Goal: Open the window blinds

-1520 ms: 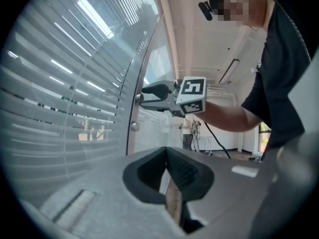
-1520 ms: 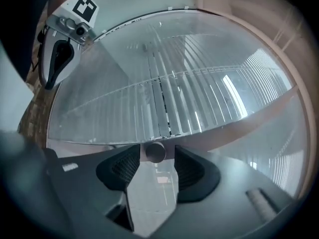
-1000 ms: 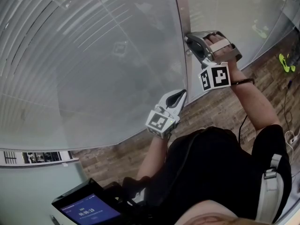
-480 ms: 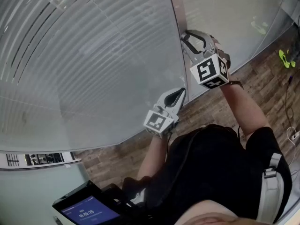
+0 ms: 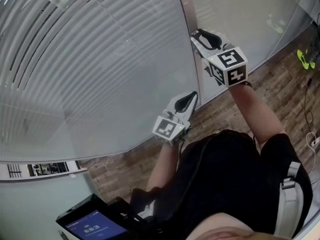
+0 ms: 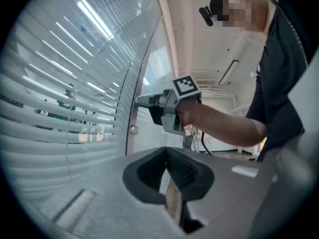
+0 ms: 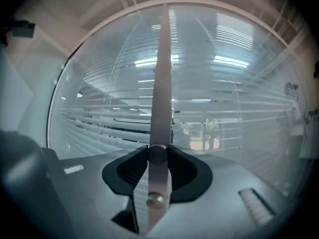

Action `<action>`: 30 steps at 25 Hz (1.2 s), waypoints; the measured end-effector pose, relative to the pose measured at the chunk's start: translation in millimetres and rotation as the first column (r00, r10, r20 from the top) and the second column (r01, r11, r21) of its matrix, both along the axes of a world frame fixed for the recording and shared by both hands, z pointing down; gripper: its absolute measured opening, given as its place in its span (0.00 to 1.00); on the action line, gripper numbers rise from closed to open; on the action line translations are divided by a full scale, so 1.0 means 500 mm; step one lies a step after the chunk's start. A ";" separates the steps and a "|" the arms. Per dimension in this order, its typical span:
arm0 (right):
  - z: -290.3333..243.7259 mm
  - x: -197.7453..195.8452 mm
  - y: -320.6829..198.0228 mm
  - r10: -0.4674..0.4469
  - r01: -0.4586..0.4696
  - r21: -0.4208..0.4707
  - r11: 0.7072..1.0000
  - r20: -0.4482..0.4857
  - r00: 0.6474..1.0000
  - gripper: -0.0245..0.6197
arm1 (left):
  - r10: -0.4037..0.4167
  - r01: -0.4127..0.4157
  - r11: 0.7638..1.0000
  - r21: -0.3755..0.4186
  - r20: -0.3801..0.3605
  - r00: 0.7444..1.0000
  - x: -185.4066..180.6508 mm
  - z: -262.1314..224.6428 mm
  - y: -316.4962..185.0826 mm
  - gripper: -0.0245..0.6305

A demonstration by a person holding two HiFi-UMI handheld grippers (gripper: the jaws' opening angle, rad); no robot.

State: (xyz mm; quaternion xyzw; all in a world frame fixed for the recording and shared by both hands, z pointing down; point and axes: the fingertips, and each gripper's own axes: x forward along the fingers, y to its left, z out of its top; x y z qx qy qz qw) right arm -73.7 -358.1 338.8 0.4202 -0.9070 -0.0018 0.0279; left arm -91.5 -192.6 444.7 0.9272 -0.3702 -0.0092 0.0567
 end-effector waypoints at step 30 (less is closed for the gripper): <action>0.002 -0.006 -0.008 -0.042 0.047 -0.041 0.998 0.113 0.993 0.28 | -0.006 0.006 1.000 0.018 -0.005 1.000 -0.012 0.035 -0.001 0.04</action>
